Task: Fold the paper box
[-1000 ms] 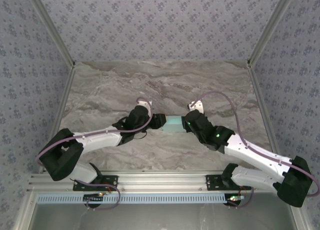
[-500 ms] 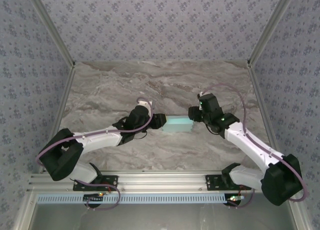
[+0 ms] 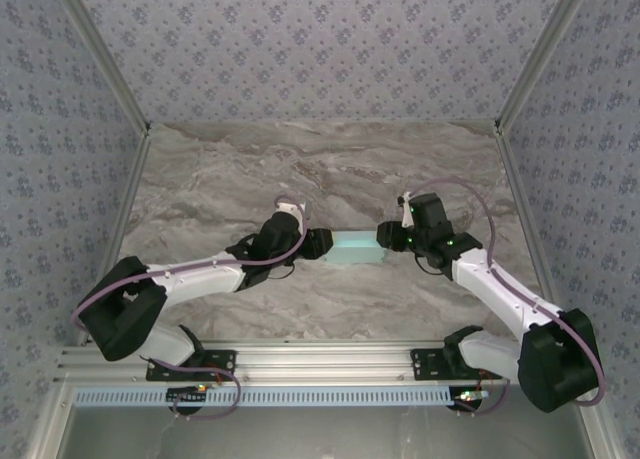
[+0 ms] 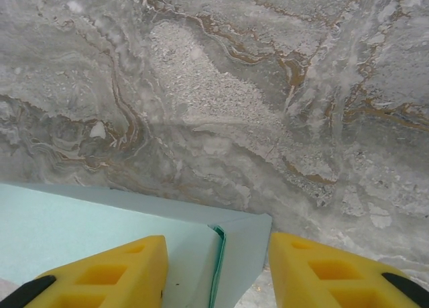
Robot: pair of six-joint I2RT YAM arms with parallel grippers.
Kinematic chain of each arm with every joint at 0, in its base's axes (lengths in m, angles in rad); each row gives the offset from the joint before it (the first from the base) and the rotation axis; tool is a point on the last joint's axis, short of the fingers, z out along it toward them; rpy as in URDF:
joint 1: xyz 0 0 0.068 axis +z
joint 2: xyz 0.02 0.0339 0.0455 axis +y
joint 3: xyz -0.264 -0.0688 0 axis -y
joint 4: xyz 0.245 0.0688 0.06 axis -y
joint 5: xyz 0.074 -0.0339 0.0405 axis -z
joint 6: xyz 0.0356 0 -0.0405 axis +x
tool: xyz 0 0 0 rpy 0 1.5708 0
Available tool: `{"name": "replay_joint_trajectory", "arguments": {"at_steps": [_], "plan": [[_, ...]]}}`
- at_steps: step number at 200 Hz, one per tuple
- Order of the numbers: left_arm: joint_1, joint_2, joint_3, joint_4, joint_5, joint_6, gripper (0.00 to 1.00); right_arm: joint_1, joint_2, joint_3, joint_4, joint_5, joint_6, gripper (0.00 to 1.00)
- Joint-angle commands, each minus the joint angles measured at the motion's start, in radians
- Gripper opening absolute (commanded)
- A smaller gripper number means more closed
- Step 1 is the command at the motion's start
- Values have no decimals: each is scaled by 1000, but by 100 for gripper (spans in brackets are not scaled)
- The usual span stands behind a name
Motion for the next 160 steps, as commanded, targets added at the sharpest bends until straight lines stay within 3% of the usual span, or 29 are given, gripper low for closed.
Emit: {"name": "replay_joint_trajectory", "arguments": {"at_steps": [1, 65, 160], "plan": [[-11, 23, -34, -162, 1, 14, 46, -10, 4, -63, -71, -14, 13, 45], [-9, 37, -108, -138, 44, -48, 46, -22, -21, -198, -15, -61, 70, 44], [8, 59, -129, -64, 108, -109, 32, -24, 24, -247, 65, -98, 105, 34]]}}
